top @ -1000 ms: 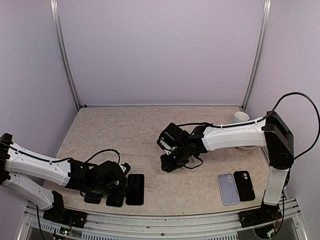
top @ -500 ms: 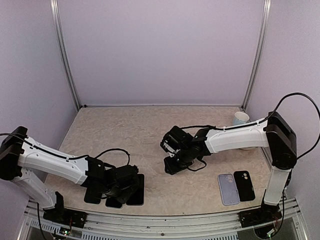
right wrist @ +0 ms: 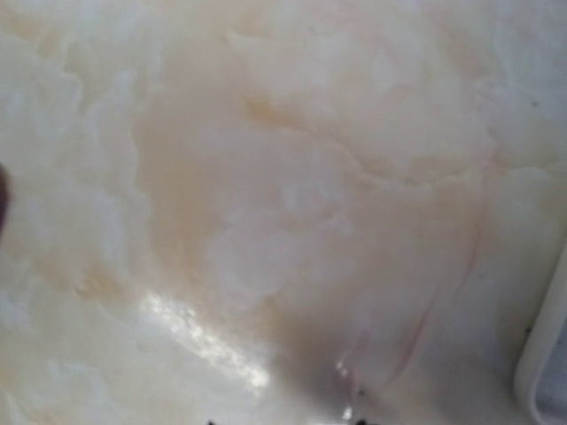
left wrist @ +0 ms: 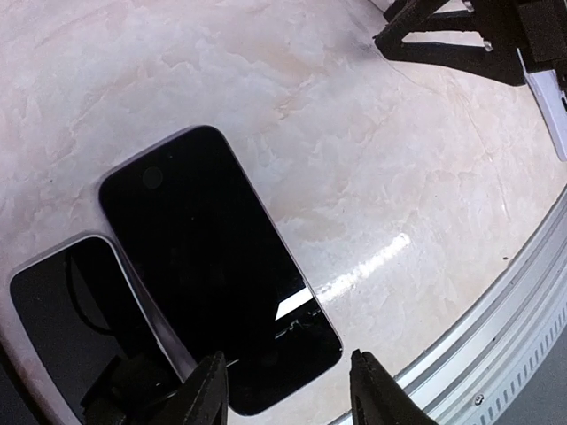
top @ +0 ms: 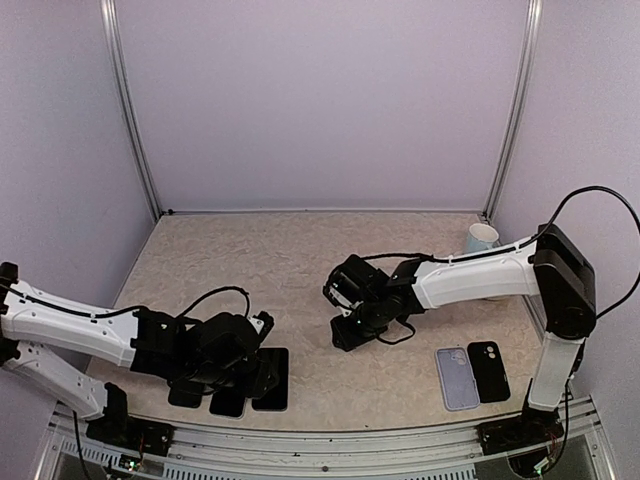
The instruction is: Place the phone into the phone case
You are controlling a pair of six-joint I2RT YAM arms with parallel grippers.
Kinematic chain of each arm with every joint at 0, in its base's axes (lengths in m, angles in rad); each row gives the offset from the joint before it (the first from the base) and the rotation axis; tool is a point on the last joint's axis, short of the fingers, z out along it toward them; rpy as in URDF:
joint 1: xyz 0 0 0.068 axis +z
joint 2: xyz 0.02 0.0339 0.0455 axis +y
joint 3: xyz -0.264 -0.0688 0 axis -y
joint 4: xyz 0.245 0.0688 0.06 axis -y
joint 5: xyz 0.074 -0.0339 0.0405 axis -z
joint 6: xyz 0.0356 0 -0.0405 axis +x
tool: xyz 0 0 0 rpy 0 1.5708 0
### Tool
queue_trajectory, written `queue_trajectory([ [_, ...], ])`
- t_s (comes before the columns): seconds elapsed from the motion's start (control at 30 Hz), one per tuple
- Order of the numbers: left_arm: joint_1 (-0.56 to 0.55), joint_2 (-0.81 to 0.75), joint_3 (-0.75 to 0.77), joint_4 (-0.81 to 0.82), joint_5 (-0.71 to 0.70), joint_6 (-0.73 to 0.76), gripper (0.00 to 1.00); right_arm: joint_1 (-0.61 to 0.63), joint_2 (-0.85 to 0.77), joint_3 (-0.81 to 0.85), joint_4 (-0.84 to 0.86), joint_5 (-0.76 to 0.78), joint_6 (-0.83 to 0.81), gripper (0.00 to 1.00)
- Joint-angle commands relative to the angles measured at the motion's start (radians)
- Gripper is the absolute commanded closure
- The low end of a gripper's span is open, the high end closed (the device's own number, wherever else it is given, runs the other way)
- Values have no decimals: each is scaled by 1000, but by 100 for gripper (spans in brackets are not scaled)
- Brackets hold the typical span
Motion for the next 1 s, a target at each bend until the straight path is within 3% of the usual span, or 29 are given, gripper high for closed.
queue_trajectory([
  [0.0,6,103,40,-19,47,-2,50,1,-43,-31,8,24,-7,67],
  [0.13,8,121,24,5,86,-12,44,1,-46,-35,10,26,-1,66],
  [0.6,14,122,-45,-28,99,-39,39,1,-43,-39,4,40,-3,66],
  [0.97,29,238,14,30,177,126,40,1,-55,-27,-17,62,-5,63],
])
